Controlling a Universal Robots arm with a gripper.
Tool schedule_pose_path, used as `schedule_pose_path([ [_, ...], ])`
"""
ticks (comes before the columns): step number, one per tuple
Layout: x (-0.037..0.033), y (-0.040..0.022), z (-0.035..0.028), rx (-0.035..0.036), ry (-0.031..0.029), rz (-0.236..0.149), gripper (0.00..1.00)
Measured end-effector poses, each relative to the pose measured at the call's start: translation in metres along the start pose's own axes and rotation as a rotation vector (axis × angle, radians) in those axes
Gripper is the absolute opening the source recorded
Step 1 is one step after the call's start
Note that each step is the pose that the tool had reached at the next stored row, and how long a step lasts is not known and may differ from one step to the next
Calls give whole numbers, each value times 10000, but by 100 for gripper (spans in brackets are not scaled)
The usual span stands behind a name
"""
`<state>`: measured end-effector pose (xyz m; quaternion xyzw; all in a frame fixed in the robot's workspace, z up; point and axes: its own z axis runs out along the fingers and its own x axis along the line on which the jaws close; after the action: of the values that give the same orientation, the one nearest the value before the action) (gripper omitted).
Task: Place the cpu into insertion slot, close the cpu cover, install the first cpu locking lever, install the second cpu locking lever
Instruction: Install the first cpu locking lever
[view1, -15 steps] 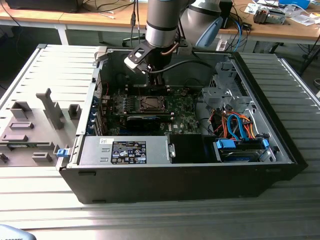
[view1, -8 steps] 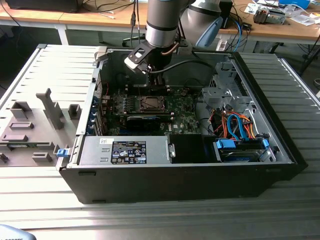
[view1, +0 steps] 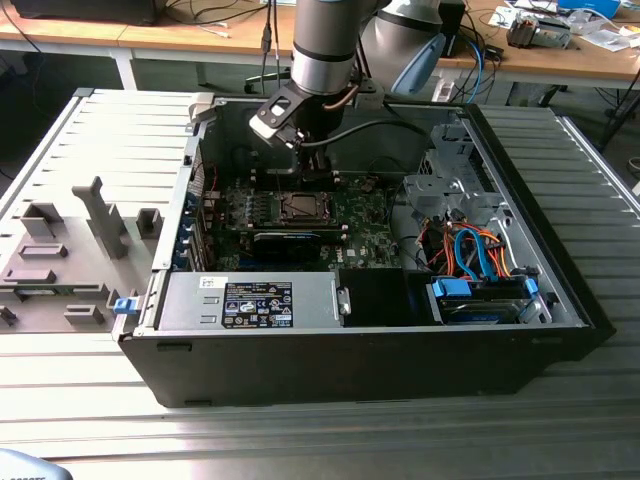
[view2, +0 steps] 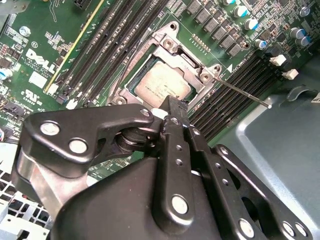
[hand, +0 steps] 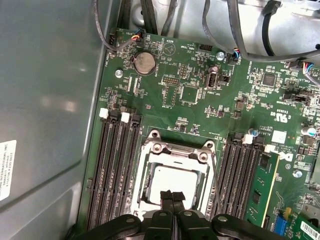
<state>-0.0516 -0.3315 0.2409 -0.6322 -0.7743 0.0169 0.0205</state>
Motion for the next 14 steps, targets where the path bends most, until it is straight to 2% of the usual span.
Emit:
schedule_pose_path([
  [7, 0, 0, 0, -5, 23, -33, 11],
  [9, 0, 1, 0, -8, 38, -41, 11],
  [10, 0, 1, 0, -13, 65, -75, 11],
  [11, 0, 1, 0, -31, 156, -232, 11],
  [12, 0, 1, 0, -73, 353, -352, 11],
  [14, 0, 1, 0, -94, 447, -399, 11],
])
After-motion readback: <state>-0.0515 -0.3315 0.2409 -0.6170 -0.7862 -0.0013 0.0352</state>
